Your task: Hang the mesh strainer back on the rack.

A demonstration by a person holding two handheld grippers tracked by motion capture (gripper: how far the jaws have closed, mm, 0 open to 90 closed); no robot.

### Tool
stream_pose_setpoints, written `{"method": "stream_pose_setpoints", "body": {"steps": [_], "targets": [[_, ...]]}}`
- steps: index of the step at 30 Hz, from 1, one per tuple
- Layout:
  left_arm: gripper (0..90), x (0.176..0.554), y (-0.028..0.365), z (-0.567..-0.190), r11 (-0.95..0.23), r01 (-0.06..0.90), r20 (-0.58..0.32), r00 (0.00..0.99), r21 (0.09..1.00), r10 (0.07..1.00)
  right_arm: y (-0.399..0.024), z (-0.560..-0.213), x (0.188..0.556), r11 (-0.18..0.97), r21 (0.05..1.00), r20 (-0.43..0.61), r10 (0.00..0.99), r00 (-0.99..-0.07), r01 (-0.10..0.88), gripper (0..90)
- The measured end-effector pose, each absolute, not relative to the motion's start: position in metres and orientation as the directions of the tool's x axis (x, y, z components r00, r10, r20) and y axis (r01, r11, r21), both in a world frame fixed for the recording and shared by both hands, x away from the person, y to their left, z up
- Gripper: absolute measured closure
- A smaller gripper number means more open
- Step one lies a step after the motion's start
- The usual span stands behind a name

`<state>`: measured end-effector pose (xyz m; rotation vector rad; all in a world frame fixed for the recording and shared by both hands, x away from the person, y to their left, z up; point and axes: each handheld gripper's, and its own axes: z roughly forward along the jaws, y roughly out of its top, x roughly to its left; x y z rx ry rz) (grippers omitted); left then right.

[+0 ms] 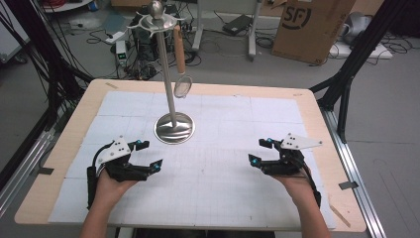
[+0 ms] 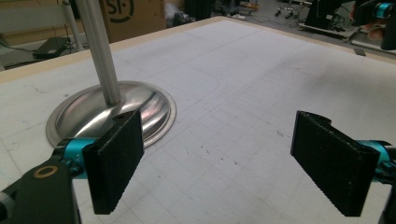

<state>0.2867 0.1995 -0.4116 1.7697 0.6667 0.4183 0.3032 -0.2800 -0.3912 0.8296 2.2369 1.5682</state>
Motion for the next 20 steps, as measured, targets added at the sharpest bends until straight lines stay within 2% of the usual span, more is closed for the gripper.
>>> {"method": "stream_pose_setpoints", "body": {"steps": [20], "targets": [[17.9,0.2871,0.1994,-0.4137,-0.203,0.237,-0.058,0.773,0.950,0.632,-0.2790,-0.3986,0.3029,0.246,0.919,0.107,0.598,-0.794,0.309,26.4]]}}
